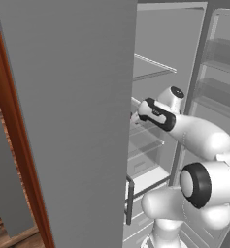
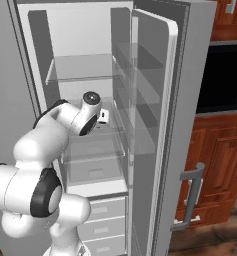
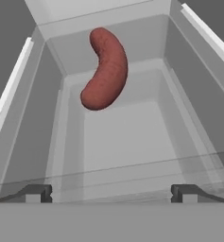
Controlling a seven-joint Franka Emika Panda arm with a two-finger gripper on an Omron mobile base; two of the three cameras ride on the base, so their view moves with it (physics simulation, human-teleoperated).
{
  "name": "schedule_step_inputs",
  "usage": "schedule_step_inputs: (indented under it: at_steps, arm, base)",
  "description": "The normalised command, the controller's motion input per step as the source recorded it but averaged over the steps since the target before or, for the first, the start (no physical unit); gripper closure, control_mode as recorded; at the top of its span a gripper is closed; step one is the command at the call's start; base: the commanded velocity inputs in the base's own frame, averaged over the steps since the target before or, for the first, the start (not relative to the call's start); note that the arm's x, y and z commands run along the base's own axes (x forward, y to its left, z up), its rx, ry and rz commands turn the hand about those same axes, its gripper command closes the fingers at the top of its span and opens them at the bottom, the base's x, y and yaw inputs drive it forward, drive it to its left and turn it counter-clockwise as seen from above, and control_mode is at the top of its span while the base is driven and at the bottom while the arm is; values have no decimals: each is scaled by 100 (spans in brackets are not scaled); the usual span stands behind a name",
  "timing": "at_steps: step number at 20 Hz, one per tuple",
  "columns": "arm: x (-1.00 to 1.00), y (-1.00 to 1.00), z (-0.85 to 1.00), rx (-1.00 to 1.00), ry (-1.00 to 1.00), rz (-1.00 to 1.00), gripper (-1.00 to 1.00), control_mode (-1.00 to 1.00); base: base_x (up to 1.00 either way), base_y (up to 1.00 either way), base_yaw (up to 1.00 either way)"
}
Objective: Retrieve the sausage and cheese from the fridge and place them on the cutting board on the counter.
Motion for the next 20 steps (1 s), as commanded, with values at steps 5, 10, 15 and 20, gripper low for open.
schedule_step_inputs:
  at_steps: [5, 10, 15, 20]
  arm:
    - [19, 0, 6, 0, 0, 0, -100, -100]
    - [12, 0, 1, 0, -3, 0, -100, -100]
    - [26, 0, 0, 0, -3, 0, -100, -100]
    - [31, 6, 0, 0, 0, 0, -100, -100]
  base:
    - [0, 0, 0]
    - [0, 0, 0]
    - [0, 0, 0]
    - [0, 0, 0]
